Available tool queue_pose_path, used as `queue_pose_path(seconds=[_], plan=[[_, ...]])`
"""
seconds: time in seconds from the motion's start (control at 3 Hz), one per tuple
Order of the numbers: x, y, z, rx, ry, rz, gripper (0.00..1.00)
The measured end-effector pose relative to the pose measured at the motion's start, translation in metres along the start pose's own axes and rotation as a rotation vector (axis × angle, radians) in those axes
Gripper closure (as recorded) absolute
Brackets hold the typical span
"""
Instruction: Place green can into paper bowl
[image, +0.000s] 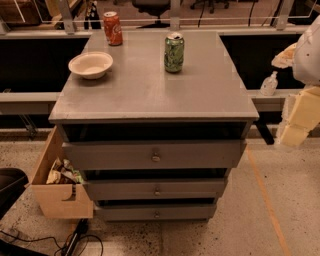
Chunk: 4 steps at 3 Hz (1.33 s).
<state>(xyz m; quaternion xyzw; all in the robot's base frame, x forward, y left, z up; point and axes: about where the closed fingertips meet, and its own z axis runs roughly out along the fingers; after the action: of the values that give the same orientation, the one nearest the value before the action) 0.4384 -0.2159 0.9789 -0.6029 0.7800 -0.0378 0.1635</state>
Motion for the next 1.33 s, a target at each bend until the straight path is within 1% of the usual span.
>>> queue_pose_path(seconds=[0.33,0.67,1.0,1.33], plan=[[0.000,0.000,0.000,0.000,0.000,0.000,0.00],[-0.003,-0.035,0.005,0.104,-0.081,0.008,0.00],[-0.011,-0.087,0.013,0.232,-0.218,0.046,0.00],[-0.017,-0.132,0.022,0.323,-0.375,0.114,0.00]])
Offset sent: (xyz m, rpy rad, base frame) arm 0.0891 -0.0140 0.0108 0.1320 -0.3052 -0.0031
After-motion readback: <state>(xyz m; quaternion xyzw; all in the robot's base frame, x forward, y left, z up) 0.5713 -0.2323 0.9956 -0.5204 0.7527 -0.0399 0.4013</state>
